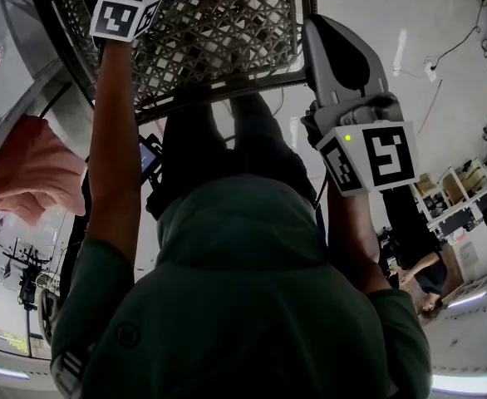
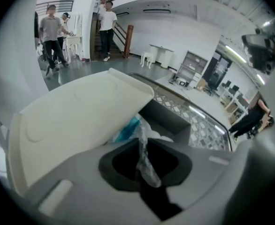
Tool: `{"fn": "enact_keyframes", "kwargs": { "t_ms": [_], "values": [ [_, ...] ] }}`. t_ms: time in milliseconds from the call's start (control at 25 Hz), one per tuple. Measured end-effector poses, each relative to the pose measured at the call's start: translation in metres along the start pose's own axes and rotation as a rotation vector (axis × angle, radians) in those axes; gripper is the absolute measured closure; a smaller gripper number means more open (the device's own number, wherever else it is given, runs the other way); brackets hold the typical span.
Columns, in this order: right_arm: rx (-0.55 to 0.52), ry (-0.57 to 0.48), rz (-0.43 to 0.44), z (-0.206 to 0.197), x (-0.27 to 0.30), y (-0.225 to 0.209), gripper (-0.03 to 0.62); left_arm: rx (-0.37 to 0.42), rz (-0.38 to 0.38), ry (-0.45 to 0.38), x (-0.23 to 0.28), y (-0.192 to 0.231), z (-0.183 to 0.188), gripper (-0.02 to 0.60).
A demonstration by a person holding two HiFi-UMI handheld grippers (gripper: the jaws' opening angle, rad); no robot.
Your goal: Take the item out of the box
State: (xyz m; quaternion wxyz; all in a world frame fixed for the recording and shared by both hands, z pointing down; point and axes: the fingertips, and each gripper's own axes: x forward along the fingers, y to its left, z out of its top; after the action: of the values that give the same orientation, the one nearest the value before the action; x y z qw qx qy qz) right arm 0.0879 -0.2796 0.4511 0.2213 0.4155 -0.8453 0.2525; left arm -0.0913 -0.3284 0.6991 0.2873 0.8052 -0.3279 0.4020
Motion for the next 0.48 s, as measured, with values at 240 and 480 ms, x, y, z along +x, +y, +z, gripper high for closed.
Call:
{"fn": "enact_keyframes", "kwargs": {
  "t_ms": [240,480],
  "values": [
    [-0.016,-0.015,0.005,0.005,-0.005,0.007,0.588,-0.004,-0.022,-0.019,-0.018,-0.005,0.001,0.572],
    [-0.039,-0.045,0.017,0.02,-0.016,0.016,0.588,0.002,-0.027,-0.037,-0.049,-0.014,0.006,0.575]
  ]
}}
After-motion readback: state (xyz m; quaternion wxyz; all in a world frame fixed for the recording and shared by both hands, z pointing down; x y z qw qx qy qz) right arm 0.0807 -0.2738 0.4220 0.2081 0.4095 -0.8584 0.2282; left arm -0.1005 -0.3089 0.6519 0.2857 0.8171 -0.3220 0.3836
